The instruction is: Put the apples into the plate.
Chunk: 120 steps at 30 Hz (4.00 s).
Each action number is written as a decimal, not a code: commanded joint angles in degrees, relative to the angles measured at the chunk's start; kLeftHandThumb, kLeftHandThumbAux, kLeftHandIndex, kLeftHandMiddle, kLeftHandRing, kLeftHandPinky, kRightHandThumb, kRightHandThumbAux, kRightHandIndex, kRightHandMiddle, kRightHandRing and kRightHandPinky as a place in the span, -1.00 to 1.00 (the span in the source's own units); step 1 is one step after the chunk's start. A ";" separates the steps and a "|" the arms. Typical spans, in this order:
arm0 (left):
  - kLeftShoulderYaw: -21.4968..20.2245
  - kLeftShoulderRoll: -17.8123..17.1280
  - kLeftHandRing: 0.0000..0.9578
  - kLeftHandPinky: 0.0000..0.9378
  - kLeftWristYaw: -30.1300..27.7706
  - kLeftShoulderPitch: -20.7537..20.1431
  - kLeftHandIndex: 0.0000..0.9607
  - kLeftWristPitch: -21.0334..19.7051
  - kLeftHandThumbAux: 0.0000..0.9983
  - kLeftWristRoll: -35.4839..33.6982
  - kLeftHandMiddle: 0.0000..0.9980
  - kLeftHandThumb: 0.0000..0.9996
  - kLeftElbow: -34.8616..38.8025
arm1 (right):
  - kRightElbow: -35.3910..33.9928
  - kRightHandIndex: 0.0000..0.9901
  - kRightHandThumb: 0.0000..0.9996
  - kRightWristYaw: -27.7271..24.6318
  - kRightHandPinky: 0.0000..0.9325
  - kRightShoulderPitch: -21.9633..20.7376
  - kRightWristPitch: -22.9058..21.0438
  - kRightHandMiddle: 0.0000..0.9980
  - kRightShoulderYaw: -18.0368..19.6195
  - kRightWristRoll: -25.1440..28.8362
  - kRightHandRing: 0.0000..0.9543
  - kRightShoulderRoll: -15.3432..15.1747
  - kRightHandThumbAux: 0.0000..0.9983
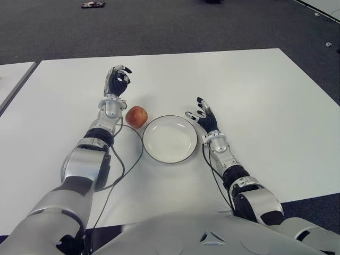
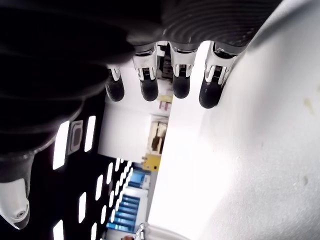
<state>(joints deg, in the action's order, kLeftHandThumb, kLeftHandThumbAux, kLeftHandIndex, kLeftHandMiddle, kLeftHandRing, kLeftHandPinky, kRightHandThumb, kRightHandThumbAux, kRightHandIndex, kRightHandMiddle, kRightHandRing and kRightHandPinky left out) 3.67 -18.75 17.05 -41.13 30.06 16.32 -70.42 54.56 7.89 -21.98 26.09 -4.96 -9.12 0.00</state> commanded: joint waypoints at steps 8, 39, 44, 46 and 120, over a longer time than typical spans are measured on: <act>3.96 -4.70 -0.62 -0.60 -20.66 -0.58 -0.86 -4.52 -0.26 1.15 -0.70 -0.51 0.19 | 2.60 -1.00 -0.92 -0.70 -1.00 0.19 -0.84 -1.00 -0.02 -0.10 -1.00 0.15 0.18; 16.65 -16.17 -1.00 -1.00 -33.45 3.00 -1.00 -3.03 -0.58 12.67 -1.00 0.06 12.63 | 4.53 -1.00 -0.97 -0.68 -1.00 -0.72 -0.78 -1.00 -0.63 -0.78 -1.00 0.30 0.16; 16.98 -15.83 -1.00 -1.00 -32.05 2.81 -1.00 -3.70 -0.59 13.58 -1.00 0.13 11.52 | 4.98 -1.00 -0.97 -0.51 -1.00 -0.87 -0.48 -1.00 -0.69 -0.90 -1.00 0.27 0.15; 16.94 -15.71 -1.00 -1.00 -32.09 2.76 -1.00 -3.83 -0.58 13.42 -1.00 0.15 11.33 | 5.15 -1.00 -0.97 -0.48 -1.00 -0.89 -0.28 -1.00 -0.71 -0.95 -1.00 0.22 0.15; -13.99 -3.39 -1.00 -1.00 -52.94 4.37 -1.00 -11.91 -0.83 -27.11 -1.00 -1.00 6.56 | 9.07 -1.00 -0.93 -0.42 -1.00 -1.76 2.52 -1.00 -1.12 -1.16 -1.00 0.08 0.14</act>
<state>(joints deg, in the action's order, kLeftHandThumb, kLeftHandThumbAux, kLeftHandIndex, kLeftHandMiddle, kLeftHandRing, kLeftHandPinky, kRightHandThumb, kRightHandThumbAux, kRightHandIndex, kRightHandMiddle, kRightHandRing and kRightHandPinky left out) -10.24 -21.59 -34.69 -35.75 19.59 -11.25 -63.31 61.64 8.33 -25.07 30.55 -5.72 -9.75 -0.39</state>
